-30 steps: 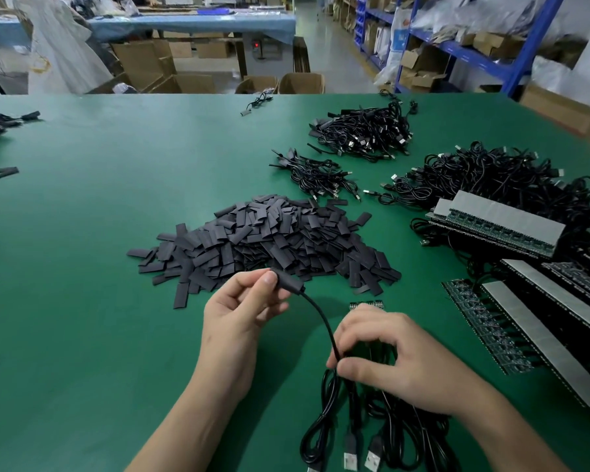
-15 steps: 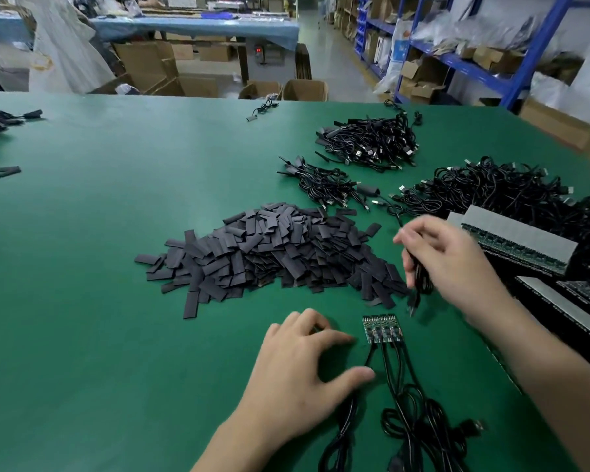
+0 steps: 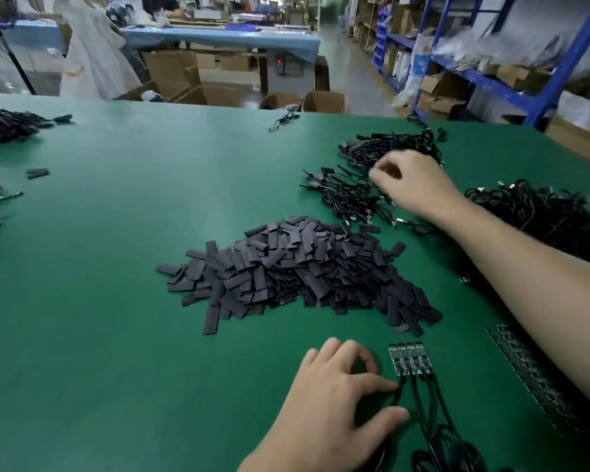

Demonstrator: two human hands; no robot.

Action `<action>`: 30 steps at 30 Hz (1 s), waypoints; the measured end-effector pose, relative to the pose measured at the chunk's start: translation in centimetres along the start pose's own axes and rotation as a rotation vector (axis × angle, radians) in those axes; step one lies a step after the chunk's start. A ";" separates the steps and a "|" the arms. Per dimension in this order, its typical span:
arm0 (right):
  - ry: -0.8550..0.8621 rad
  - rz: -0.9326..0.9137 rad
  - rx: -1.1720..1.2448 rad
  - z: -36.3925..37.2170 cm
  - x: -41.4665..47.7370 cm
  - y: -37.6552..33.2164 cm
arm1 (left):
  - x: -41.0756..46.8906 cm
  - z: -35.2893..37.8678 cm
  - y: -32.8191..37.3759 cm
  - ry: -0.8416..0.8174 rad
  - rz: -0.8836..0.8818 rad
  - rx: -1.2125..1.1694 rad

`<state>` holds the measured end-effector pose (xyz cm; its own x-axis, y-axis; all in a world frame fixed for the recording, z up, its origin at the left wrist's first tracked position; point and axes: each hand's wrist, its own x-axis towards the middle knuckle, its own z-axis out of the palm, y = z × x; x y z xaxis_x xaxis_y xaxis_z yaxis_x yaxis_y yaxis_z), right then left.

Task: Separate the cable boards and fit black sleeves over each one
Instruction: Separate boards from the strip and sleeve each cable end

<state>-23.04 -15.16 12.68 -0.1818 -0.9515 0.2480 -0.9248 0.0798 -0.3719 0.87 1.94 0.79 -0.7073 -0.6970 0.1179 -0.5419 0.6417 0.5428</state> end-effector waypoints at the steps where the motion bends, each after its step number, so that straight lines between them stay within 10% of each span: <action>1: -0.025 -0.007 0.010 0.4 -2.3 0.5 | 0.1 0.0 0.0 0.004 0.007 -0.007; 17: -0.340 0.171 0.015 3.0 -22.8 3.2 | 0.4 0.1 -0.3 0.132 -0.039 -0.175; 24: -0.227 0.221 0.826 4.0 -24.0 2.6 | 0.4 -0.1 0.0 0.222 -0.165 -0.395; 30: -0.197 0.210 1.005 4.7 -24.3 1.2 | 0.4 -0.7 -0.4 0.201 -0.224 -0.765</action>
<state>-18.19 6.72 2.02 -0.1653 -0.9859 -0.0249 -0.1602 0.0517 -0.9857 1.13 1.16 1.23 -0.4852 -0.8732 0.0466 -0.1500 0.1356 0.9793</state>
